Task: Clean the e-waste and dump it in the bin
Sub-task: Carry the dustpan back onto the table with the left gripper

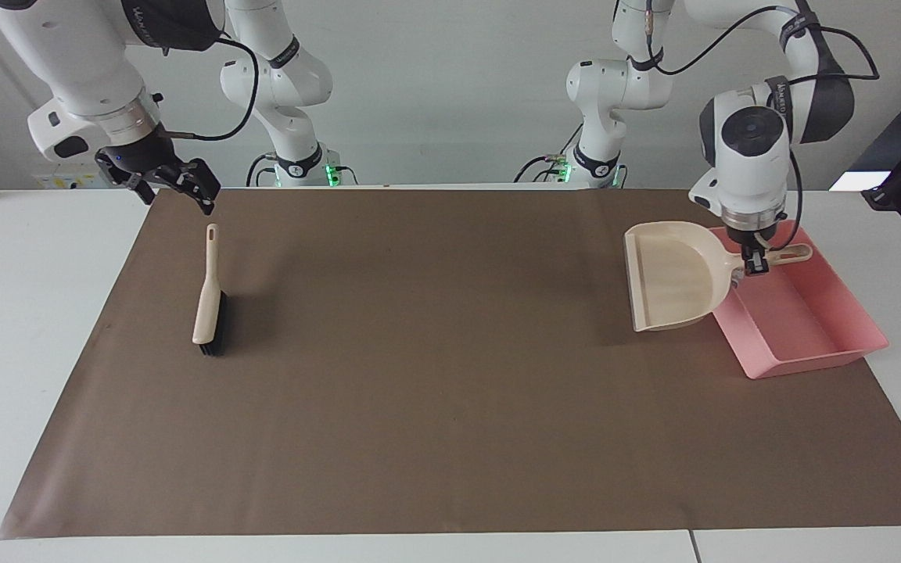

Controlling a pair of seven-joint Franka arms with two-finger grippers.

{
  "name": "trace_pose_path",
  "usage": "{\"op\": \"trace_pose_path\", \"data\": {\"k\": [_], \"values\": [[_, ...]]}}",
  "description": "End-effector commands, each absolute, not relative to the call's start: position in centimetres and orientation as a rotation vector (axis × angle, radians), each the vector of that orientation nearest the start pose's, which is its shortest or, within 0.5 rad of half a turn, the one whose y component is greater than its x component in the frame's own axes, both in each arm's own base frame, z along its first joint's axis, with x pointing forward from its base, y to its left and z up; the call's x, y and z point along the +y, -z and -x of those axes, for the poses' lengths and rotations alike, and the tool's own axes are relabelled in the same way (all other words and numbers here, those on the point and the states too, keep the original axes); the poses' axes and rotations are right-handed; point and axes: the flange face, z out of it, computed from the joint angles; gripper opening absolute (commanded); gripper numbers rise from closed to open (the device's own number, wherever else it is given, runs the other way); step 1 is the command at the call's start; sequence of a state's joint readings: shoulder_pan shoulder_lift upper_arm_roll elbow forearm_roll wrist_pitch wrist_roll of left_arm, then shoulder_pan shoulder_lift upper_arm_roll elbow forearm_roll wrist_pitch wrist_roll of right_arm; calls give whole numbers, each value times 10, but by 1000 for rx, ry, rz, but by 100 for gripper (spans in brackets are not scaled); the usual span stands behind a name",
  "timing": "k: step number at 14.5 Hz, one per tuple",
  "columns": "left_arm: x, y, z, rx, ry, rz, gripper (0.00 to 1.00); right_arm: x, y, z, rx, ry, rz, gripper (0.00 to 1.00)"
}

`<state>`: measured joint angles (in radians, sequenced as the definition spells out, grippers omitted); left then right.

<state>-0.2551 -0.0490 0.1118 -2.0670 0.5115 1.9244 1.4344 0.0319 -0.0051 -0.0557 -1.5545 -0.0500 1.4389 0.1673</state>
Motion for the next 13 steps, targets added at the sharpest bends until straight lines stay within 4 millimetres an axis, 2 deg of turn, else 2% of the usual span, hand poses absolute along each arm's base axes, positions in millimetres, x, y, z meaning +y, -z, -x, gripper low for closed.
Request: {"op": "trace_pose_path", "data": {"k": [1,3,6,7,11,13], "values": [[-103,-437,-507,2135,-451,1808,0,-25,-626,-534,291,-148,3166,100],[-149,-416,-501,2111,-423,1860,0,-21,-626,-534,279,-145,3168,100],[-204,-395,-489,2107,-364,1866,0,-18,-627,-534,273,-143,3162,100],[-217,-390,-485,2092,-357,1877,0,-14,-629,-533,268,-138,3159,100],[-248,-372,-475,2116,-299,1845,0,-11,-630,-534,258,-133,3160,100],[-256,-350,-474,2133,-336,1842,0,-13,-631,-533,260,-128,3160,100]]}}
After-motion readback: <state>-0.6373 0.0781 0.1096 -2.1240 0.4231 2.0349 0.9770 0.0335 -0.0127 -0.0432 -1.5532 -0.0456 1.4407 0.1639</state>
